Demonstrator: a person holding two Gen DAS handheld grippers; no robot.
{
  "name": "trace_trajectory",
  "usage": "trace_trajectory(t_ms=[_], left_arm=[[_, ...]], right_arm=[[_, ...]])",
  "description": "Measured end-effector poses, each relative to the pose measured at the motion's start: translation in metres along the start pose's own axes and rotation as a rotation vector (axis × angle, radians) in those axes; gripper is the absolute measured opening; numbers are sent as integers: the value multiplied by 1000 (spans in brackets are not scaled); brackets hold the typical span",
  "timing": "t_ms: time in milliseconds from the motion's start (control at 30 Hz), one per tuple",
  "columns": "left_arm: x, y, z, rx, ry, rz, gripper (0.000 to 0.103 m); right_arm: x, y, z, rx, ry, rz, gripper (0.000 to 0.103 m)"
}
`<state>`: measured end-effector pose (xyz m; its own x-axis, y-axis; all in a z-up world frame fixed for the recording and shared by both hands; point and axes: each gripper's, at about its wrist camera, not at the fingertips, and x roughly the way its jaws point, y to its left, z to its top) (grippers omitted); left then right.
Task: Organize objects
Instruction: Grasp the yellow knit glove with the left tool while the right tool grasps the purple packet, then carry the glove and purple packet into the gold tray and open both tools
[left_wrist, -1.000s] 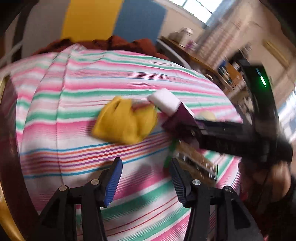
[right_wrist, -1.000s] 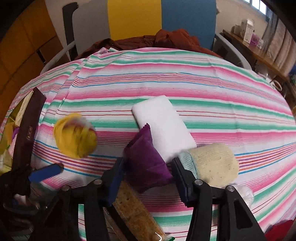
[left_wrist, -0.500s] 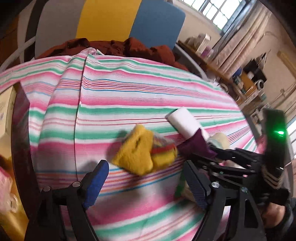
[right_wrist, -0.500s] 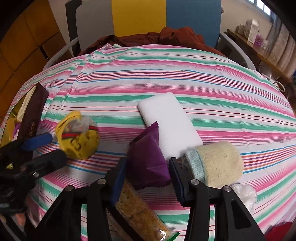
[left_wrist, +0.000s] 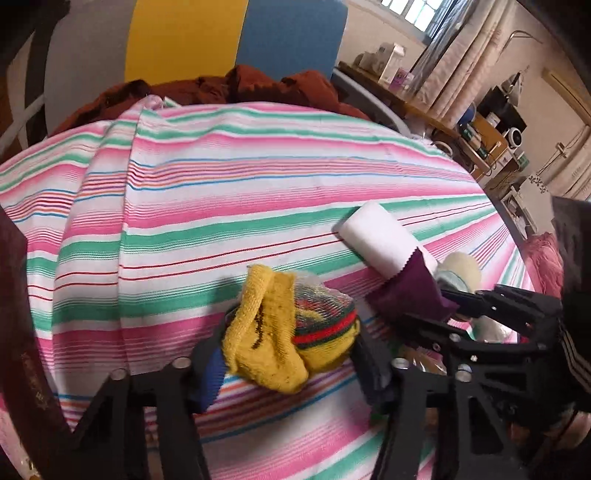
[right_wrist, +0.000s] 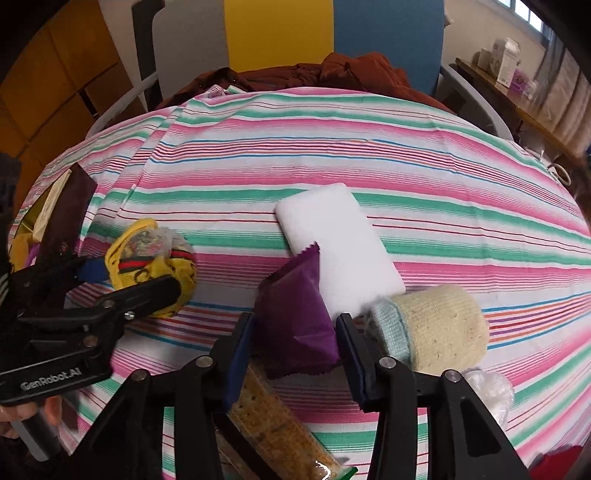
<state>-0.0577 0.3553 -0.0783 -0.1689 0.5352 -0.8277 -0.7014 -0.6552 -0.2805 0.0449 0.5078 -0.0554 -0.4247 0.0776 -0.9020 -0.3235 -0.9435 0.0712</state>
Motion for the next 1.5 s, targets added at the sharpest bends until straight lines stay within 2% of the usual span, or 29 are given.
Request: trace_trajectory(t_ms=[133,267,500,667,833,967,1067,1167,1200,1233,1300,1400,1500], left_arm=[[-22,0,-8,-24,-45,-23,56],[-53,-5,-18,-6,-105,-43,56],[-109,6,-38,-20,-175,-60,56],[-156,42,-56,-85,-248,-15,56],[-194,93,-76,-199,-310,53,56],[-215,134,-91,-285,-345,144,57],[-223,164,-98,-374,-359,179,59],[-225,185,-103,-438,-367,227,74],[-226,190,-105,-454,-370,231,83],[-225,196,-106,-464,-367,228,88],[-224,202,-109,-481,-366,243,88],[-223,207,-116,-506,-375,255,88],[-229,202,-124,-475,-389,296,88]], right_arm=[[-7,-1,1,4,-28,15,42],[-16,-1,1,14,-62,45,42],[-39,6,0,18,-141,110,42],[-64,24,-2,39,-195,197,42],[-89,82,-4,-14,-240,350,42],[-96,155,-11,-122,-226,481,42],[-92,207,-18,-204,-186,547,42],[-80,244,-24,-260,-137,567,48],[-77,250,-26,-266,-124,566,50],[-72,256,-28,-266,-108,568,52],[-66,260,-33,-255,-84,576,69],[-62,262,-40,-259,-65,558,69],[-64,258,-46,-247,-67,524,71]])
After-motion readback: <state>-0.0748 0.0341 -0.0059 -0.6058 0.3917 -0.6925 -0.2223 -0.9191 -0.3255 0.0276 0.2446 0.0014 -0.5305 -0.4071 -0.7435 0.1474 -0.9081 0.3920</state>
